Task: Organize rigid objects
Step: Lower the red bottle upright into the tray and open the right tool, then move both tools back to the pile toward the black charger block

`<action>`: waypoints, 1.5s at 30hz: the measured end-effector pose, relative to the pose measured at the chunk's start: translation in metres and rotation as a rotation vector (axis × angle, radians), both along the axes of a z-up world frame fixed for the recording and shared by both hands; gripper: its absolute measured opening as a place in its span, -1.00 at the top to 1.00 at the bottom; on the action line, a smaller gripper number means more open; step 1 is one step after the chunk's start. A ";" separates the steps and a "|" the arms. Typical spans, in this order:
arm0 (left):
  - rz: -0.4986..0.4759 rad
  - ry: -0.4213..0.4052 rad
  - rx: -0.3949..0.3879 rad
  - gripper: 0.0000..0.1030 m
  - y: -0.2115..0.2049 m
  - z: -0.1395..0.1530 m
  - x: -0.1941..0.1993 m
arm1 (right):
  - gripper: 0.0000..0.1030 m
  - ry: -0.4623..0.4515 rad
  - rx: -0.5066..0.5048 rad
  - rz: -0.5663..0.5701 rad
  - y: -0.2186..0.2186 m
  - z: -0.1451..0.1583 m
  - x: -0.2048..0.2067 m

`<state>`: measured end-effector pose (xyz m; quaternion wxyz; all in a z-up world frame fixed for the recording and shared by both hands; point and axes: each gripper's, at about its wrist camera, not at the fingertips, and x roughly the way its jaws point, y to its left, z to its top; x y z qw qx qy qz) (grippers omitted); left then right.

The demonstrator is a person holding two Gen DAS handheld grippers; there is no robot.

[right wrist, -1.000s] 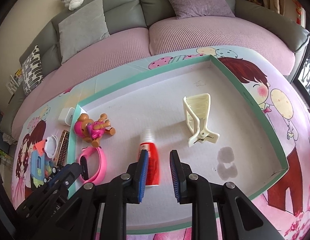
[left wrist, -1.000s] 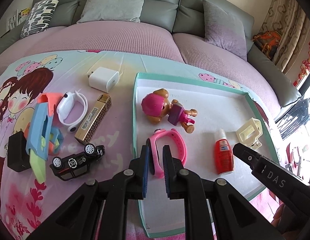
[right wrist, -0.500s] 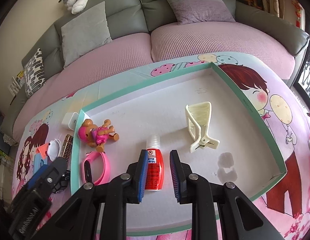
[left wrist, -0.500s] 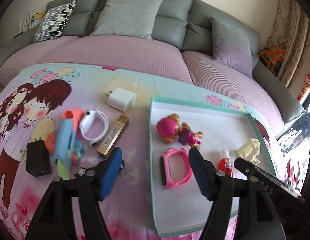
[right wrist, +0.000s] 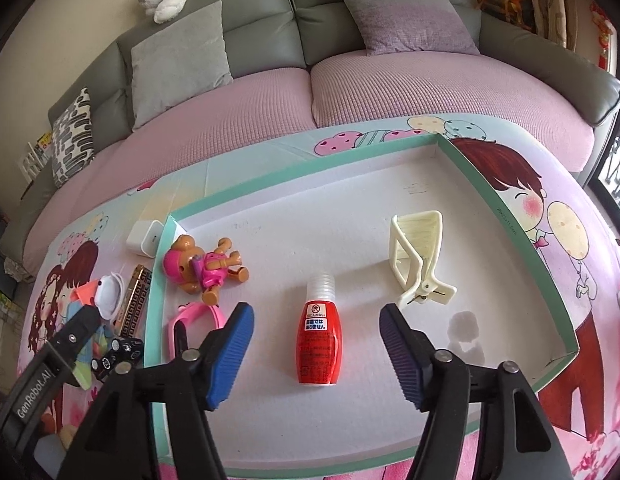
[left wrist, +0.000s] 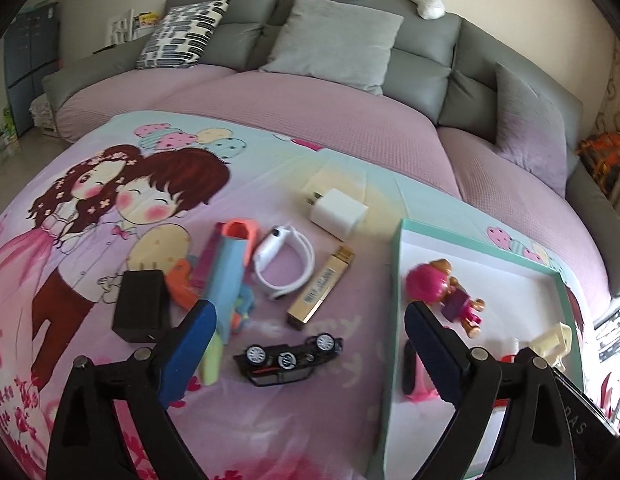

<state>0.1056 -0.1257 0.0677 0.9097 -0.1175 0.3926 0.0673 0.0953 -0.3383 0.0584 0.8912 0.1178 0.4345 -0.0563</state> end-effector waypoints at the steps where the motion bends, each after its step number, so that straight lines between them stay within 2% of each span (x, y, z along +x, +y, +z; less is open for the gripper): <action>1: 0.010 -0.005 0.010 -0.85 0.001 0.000 -0.001 | -0.52 -0.001 -0.007 -0.001 0.000 0.000 0.000; 4: 0.027 -0.010 0.021 -0.87 0.003 0.000 0.000 | -0.72 -0.008 -0.013 -0.002 0.000 0.001 0.000; 6: 0.034 -0.006 0.009 -0.91 0.005 -0.001 -0.001 | -0.93 -0.011 -0.021 -0.010 0.001 0.001 0.000; 8: 0.039 0.000 -0.008 -0.95 0.007 -0.003 0.000 | -1.00 -0.015 -0.032 -0.017 0.000 0.002 0.000; 13: 0.059 -0.001 -0.024 -0.96 0.012 -0.003 -0.001 | -1.00 -0.020 -0.026 -0.033 -0.002 0.002 0.000; 18: 0.069 -0.007 -0.027 -0.96 0.017 -0.001 -0.002 | -1.00 -0.027 -0.069 -0.029 0.006 0.004 0.000; 22: 0.085 -0.016 -0.031 -0.96 0.023 0.001 -0.004 | -1.00 -0.037 -0.051 -0.006 0.016 0.004 0.002; 28: 0.143 -0.050 -0.061 -0.96 0.046 0.007 -0.009 | -1.00 -0.071 0.038 0.060 0.037 0.006 0.003; 33: 0.207 -0.069 -0.020 -0.96 0.066 0.013 -0.015 | -1.00 -0.119 0.058 0.092 0.055 0.011 0.001; 39: 0.291 -0.101 -0.040 -0.96 0.100 0.018 -0.026 | -1.00 -0.120 0.035 0.168 0.084 0.006 0.005; 45: 0.358 -0.106 -0.057 -0.96 0.133 0.017 -0.034 | -1.00 -0.117 0.034 0.302 0.127 0.001 0.006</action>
